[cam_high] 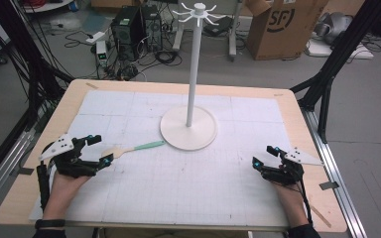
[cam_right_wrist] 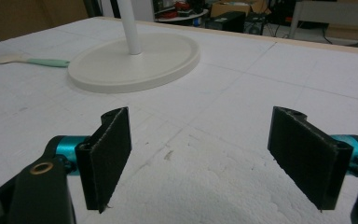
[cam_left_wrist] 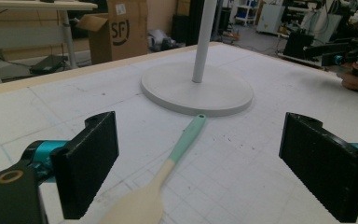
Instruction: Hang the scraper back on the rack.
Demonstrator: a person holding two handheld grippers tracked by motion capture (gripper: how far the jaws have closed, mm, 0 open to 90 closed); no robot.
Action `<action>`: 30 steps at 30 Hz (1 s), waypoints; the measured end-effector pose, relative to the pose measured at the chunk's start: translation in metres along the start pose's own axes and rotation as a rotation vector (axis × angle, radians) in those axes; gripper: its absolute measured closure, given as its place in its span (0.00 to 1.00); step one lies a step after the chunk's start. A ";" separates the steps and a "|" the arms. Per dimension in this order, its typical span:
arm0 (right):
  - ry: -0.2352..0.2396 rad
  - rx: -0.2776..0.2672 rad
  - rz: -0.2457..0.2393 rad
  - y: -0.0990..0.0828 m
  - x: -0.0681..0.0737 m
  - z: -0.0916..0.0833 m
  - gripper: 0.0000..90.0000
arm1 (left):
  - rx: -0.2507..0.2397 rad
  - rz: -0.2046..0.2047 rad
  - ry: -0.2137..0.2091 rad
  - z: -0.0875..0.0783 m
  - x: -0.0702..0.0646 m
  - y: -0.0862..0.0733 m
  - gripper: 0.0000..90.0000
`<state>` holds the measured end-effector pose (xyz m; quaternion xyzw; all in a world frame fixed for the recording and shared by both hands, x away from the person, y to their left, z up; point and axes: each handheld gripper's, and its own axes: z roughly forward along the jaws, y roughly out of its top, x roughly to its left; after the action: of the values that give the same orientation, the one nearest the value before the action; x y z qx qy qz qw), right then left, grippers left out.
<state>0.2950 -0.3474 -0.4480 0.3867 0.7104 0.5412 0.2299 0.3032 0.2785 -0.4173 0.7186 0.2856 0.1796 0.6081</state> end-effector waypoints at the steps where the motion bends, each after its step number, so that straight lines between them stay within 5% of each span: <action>1: -0.001 -0.001 0.001 0.000 0.000 0.000 0.23 | 0.012 0.004 -0.002 0.004 0.001 0.002 0.14; 13: 0.002 0.000 0.002 0.000 0.000 0.000 0.23 | 0.249 0.068 0.001 0.059 0.016 -0.001 0.26; 18: 0.001 -0.001 -0.001 0.000 0.000 0.000 0.23 | 0.286 0.084 0.008 0.067 0.020 -0.005 0.36; 25: 0.004 -0.001 0.000 0.000 0.000 0.000 0.23 | 0.367 0.132 0.027 0.077 0.018 -0.014 0.66; 30: 0.004 -0.001 0.001 0.000 0.000 0.000 0.23 | 0.380 0.117 0.014 0.078 0.020 -0.016 0.71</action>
<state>0.2954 -0.3474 -0.4481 0.3859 0.7104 0.5423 0.2286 0.3629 0.2322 -0.4503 0.8346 0.2764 0.1626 0.4479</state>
